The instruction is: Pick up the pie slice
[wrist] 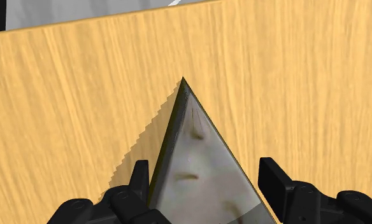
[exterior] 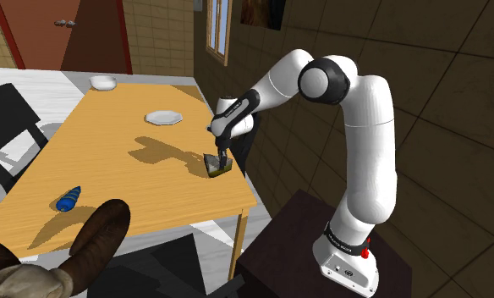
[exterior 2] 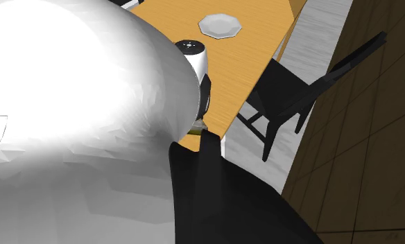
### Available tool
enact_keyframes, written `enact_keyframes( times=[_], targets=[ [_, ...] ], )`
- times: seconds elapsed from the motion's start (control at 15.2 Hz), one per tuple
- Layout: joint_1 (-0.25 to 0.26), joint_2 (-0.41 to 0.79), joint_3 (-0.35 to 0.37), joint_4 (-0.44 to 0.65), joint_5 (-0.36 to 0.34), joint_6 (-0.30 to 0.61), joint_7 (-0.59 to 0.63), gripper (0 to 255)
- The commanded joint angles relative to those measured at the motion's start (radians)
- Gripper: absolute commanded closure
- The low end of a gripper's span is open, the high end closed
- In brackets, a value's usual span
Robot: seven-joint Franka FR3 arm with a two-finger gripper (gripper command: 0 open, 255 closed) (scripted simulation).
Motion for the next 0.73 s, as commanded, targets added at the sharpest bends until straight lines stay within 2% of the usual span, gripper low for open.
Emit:
enact_keyframes(
  times=[0.0, 0.33, 0.66],
  targets=[
    [0.000, 0.001, 0.000, -0.001, 0.000, 0.000, 0.000, 255],
    [0.000, 0.001, 0.000, -0.001, 0.000, 0.000, -0.001, 255],
    [0.004, -0.050, -0.007, 0.001, -0.011, -0.052, 0.007, 255]
  ],
)
